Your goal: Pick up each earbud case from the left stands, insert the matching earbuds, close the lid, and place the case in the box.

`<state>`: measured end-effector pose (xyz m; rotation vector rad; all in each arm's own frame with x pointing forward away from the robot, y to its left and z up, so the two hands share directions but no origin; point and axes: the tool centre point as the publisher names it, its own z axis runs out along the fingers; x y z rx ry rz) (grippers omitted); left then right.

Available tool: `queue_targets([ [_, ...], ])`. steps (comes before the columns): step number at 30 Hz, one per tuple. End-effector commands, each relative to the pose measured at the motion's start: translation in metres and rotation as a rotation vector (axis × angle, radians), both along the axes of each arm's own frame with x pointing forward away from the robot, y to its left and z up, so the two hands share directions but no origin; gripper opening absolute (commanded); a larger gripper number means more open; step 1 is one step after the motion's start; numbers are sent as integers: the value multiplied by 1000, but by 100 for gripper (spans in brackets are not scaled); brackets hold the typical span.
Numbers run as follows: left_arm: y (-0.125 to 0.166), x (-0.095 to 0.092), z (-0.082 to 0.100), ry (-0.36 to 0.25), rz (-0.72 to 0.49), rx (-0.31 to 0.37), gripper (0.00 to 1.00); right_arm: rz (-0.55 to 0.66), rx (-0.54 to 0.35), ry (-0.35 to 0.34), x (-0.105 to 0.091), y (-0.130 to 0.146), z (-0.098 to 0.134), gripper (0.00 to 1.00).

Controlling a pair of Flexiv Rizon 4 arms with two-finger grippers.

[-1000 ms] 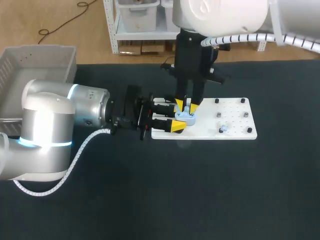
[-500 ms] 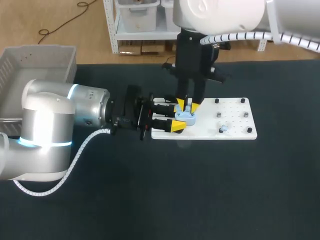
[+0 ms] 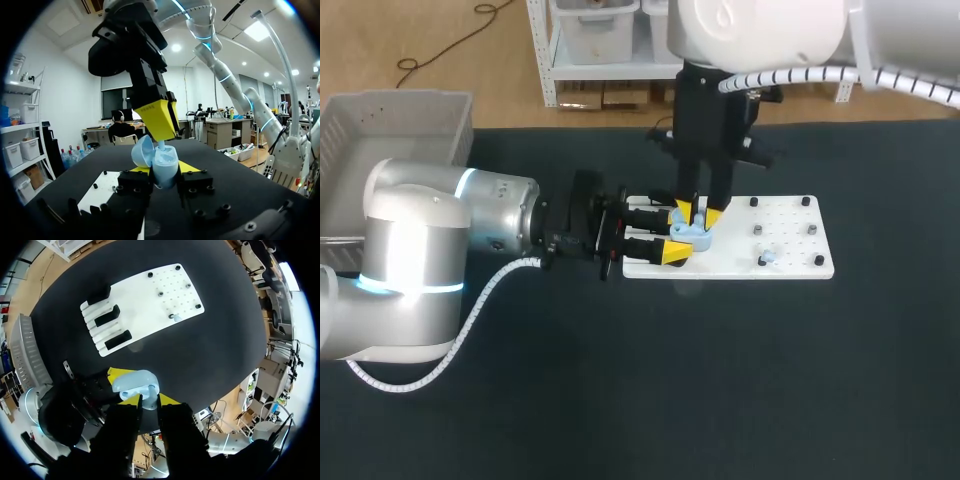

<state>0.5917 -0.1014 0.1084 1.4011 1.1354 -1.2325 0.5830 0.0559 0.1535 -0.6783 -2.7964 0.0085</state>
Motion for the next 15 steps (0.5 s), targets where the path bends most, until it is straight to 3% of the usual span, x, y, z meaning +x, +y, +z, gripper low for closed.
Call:
queue_targets([
  [1, 0, -2, 0, -3, 7, -1, 0, 2, 0, -2, -1, 0, -2, 0],
  [9, 0, -2, 0, -3, 7, -1, 0, 19, -1, 11, -2, 2, -7, 2],
  [11, 0, -2, 0, -3, 7, -1, 0, 21, -1, 11, -2, 2, -8, 36],
  [14, 0, -2, 0, -3, 7, -1, 0, 28, 6, 5, -2, 2, -8, 50],
  [15, 0, -2, 0, -3, 7, -1, 0, 30, 11, 1, -3, 2, -6, 67],
])
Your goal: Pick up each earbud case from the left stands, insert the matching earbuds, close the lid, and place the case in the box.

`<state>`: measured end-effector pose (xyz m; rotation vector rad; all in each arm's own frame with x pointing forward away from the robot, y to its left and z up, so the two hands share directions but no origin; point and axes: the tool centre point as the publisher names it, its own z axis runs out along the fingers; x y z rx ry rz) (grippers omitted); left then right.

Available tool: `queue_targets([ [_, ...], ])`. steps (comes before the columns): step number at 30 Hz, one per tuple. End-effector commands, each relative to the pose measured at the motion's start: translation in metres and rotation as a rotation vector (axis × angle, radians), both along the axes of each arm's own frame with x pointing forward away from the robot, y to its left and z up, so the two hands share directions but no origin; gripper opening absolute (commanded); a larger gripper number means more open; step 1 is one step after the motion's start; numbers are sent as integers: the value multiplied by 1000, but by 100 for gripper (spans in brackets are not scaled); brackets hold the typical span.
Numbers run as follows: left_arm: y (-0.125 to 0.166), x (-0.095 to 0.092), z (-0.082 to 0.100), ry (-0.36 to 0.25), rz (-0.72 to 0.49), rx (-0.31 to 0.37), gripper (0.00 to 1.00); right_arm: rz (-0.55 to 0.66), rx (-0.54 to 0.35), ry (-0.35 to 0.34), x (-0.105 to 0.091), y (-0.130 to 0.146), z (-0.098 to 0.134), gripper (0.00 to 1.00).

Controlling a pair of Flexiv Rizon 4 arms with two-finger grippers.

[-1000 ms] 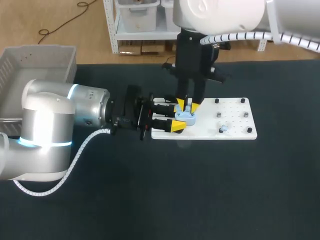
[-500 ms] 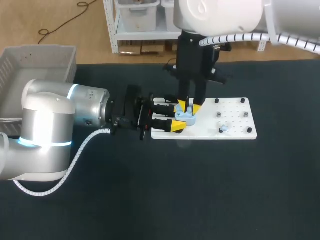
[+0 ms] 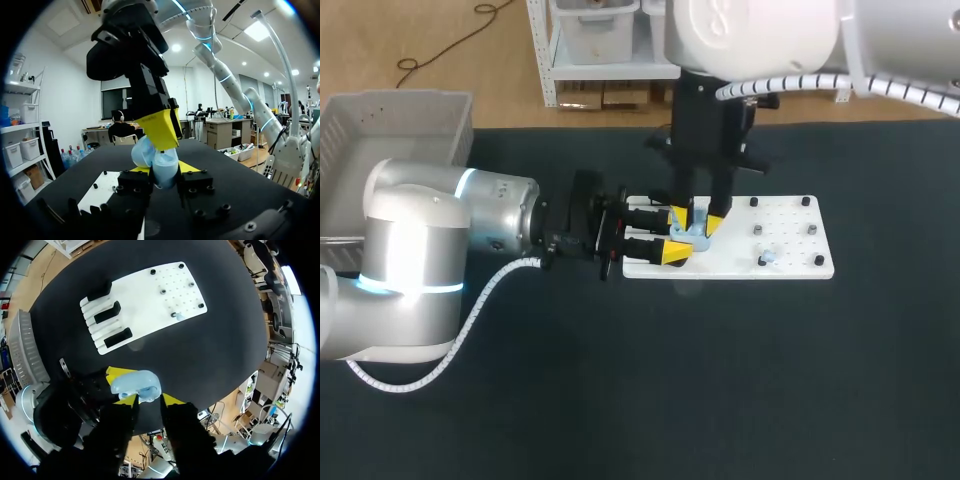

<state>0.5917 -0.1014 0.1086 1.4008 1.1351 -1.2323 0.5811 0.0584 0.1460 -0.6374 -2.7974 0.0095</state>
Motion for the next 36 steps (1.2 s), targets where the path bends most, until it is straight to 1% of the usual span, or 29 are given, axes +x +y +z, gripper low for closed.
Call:
queue_targets([
  [1, 0, -2, 0, -3, 6, -1, 0, 5, 12, -10, -2, 0, 3, 83],
  [2, 0, -2, 0, -3, 6, -1, 0, 8, 16, -17, -3, 0, 5, 84],
  [3, 0, -2, 0, -3, 6, -1, 0, 11, 26, -30, -5, -1, 8, 70],
  [5, 0, -2, 0, -3, 6, -1, 0, 11, 48, -46, -10, -4, 16, 48],
  [6, 0, -2, 0, -3, 6, -1, 0, 12, 51, -57, -12, -7, 20, 46],
  [8, 0, -2, 0, -3, 6, -1, 0, 23, 67, -82, -19, -15, 26, 47],
  [12, 0, -2, 0, -3, 6, -1, 0, 97, 108, -198, -27, -35, 37, 47],
  [13, 0, -2, 0, -3, 6, -1, 0, 103, 108, -221, -28, -41, 38, 49],
  [14, 0, -2, 0, -3, 6, -1, 0, 114, 111, -259, -27, -47, 39, 50],
  [15, 0, -2, 0, -3, 6, -1, 0, 140, 122, -293, -26, -52, 39, 55],
  [16, 0, -2, 0, -3, 6, -1, 0, 152, 130, -314, -26, -56, 40, 50],
  [18, 0, -2, 0, -3, 6, -1, 0, 188, 142, -364, -25, -63, 40, 45],
  [19, 0, -2, 0, -3, 6, -1, 0, 201, 140, -382, -24, -67, 39, 44],
  [20, 0, -2, 0, -3, 6, -1, 0, 209, 137, -395, -22, -71, 37, 47],
  [22, 0, -2, 0, -3, 6, -1, 0, 218, 146, -406, -19, -77, 34, 50],
  [23, 0, -2, 0, -3, 6, -1, 0, 220, 149, -411, -18, -80, 32, 53],
  [25, 0, -2, 0, -3, 6, -1, 0, 227, 155, -418, -15, -85, 29, 53],
  [26, 0, -2, 0, -3, 6, -1, 0, 229, 163, -418, -13, -88, 26, 55],
  [27, 0, -2, 0, -3, 6, -1, 0, 229, 167, -418, -12, -90, 24, 59],
  [28, 0, -2, 0, -3, 6, -1, 0, 231, 179, -415, -11, -92, 21, 65],
  [29, 0, -2, 0, -3, 6, -1, 0, 236, 194, -416, -9, -94, 18, 73],
  [30, 0, -2, 0, -3, 6, -1, 0, 239, 200, -419, -8, -96, 15, 79],
  [33, 0, -2, 0, -3, 6, -1, 0, 249, 224, -424, -4, -101, 6, 80],
  [34, 0, -2, 0, -3, 6, -1, 0, 252, 227, -419, -1, -103, 2, 76],
  [35, 0, -2, 0, -3, 6, -1, 0, 259, 232, -414, 1, -104, -1, 76],
  [36, 0, -2, 0, -3, 6, -1, 0, 266, 238, -410, 3, -105, -3, 71],
])
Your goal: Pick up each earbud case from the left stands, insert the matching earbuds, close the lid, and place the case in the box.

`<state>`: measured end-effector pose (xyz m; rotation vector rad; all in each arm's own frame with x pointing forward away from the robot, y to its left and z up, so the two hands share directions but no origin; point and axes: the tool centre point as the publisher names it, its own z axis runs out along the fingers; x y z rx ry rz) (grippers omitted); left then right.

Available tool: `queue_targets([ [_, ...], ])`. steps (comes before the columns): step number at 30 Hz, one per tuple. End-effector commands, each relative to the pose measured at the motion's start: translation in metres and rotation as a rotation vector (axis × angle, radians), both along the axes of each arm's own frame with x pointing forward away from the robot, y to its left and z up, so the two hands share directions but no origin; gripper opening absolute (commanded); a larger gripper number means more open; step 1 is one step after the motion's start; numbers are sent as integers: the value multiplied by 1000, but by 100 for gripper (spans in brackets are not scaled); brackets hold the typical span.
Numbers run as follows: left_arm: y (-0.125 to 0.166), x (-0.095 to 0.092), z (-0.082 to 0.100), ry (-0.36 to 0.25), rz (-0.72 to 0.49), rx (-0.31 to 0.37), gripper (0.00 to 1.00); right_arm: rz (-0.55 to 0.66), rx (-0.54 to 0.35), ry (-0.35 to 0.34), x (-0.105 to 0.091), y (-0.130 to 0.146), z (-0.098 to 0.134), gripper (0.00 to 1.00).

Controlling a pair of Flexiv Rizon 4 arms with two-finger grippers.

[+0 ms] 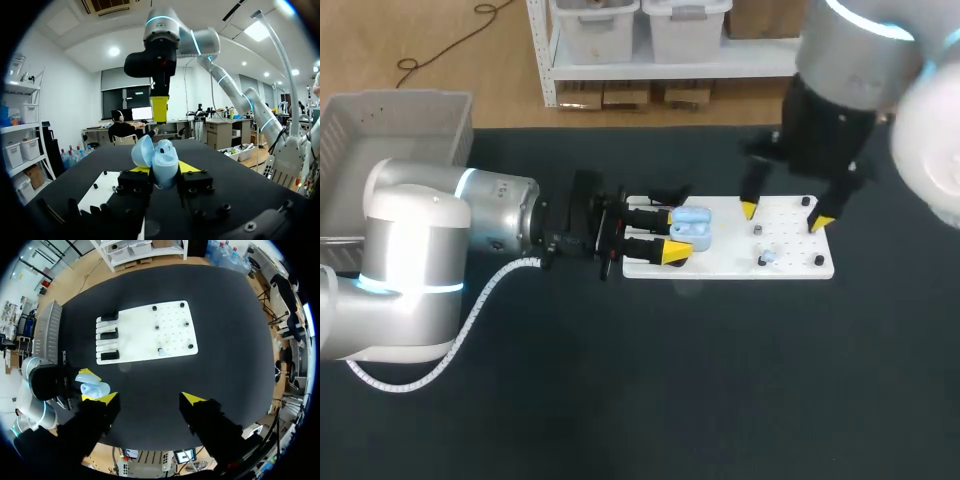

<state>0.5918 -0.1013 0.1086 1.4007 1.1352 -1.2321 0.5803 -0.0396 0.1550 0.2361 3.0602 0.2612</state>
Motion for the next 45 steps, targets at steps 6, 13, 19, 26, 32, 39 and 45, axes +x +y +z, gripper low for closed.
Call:
queue_targets([
  [6, 0, -2, 0, -3, 6, -1, 0, 61, 88, 6, 12, -9, -32, 56],
  [13, 0, -2, 0, -3, 6, -1, 0, 75, 67, 44, 22, -11, -56, 49],
  [19, 0, -2, 0, -3, 6, -1, 0, 62, 79, 41, 32, -10, -75, 49],
  [26, 0, -2, 0, -3, 6, -1, 0, 24, 66, 17, 37, -10, -96, 48],
  [32, 0, -2, 0, -3, 6, -1, 0, 7, 60, -19, 39, -9, -109, 47],
  [39, 0, -2, 0, -3, 6, -1, 0, 6, 60, -78, 42, -11, -118, 46],
  [45, 0, -2, 0, -3, 6, -1, 0, 4, 63, -94, 45, -12, -125, 43],
])
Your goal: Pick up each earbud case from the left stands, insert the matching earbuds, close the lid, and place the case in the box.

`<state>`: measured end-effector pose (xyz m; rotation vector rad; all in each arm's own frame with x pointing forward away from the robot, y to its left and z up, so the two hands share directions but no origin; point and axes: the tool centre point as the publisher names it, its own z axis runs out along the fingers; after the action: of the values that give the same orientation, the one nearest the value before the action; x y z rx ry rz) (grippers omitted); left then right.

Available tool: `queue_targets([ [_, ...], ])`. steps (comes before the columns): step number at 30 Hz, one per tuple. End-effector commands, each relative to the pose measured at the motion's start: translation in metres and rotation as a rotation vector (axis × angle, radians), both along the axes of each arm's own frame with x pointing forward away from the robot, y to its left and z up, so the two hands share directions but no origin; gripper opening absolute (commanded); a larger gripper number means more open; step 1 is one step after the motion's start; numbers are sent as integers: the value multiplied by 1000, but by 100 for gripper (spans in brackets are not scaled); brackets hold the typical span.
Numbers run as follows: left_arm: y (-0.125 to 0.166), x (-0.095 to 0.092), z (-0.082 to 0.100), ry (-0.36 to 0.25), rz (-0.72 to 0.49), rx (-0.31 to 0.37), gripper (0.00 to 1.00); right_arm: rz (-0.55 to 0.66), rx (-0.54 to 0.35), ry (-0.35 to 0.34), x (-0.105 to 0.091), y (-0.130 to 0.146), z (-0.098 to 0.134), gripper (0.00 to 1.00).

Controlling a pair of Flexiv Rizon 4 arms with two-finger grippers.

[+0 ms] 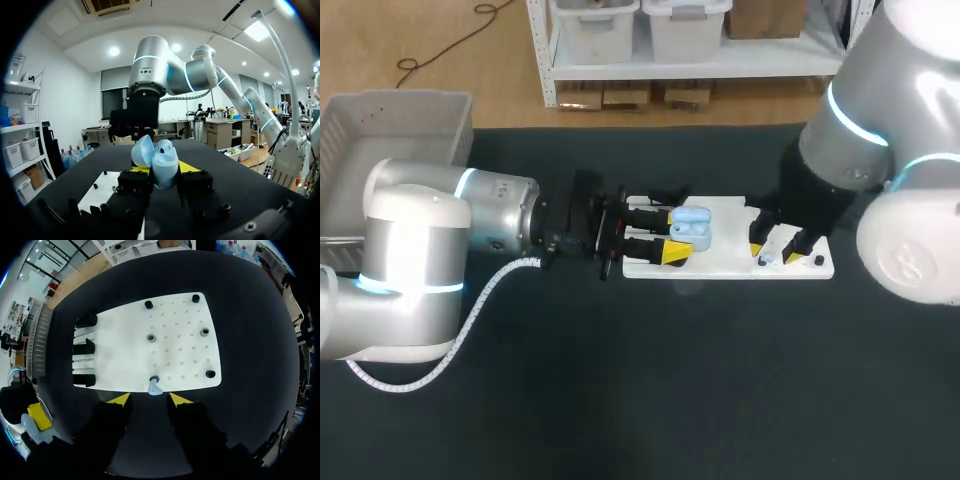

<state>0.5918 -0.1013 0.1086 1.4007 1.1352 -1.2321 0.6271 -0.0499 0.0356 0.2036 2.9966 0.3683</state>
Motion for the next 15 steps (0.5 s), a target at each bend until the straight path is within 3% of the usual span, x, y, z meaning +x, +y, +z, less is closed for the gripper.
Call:
queue_targets([
  [1, 0, -2, 0, -3, 6, -1, 0, -15, -6, -31, -1, -3, -7, 43],
  [15, 0, -2, 0, -3, 6, -1, 0, -31, -29, -22, 3, -5, -13, 36],
])
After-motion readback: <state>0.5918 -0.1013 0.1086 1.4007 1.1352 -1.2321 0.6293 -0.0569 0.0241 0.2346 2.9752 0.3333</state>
